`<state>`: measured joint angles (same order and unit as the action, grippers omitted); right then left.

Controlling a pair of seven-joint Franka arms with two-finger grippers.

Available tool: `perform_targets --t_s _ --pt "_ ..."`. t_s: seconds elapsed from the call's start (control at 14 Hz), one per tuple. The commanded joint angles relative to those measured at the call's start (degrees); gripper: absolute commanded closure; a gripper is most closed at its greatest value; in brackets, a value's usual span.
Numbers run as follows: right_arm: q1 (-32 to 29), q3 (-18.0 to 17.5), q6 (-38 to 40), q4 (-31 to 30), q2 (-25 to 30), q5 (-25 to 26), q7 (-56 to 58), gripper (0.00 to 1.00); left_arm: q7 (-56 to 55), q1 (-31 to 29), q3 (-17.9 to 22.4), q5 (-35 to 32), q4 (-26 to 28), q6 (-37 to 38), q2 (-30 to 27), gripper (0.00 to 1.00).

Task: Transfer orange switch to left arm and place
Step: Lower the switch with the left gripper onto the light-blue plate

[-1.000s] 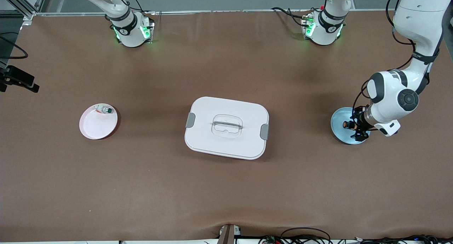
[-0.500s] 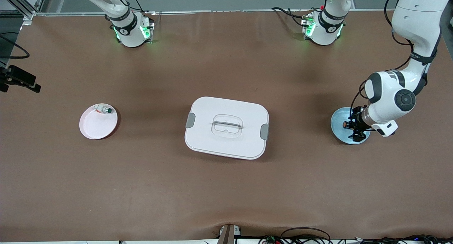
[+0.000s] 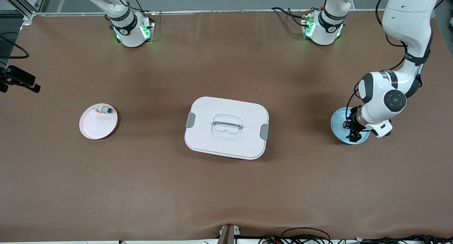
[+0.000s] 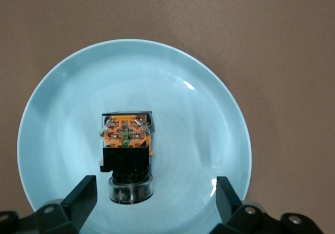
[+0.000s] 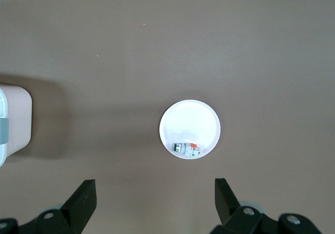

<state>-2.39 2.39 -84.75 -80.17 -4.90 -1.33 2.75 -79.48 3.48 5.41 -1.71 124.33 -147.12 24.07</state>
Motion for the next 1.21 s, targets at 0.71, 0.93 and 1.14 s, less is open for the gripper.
perform_targets --t_s 0.71,0.93,1.14 --pt "-1.83 -1.51 -1.03 -1.74 1.73 -0.16 0.32 0.0 6.77 0.29 0.92 -0.39 1.09 5.87 -9.74 0.0" --pt "-1.83 -1.51 -1.11 -1.74 1.73 -0.07 0.68 0.0 23.7 0.74 0.92 -1.19 2.67 7.8 -13.51 0.0" --pt "-1.92 -1.51 -1.03 -1.74 1.73 -0.07 0.68 0.0 37.51 0.04 1.1 -1.19 2.33 10.44 -16.77 0.0"
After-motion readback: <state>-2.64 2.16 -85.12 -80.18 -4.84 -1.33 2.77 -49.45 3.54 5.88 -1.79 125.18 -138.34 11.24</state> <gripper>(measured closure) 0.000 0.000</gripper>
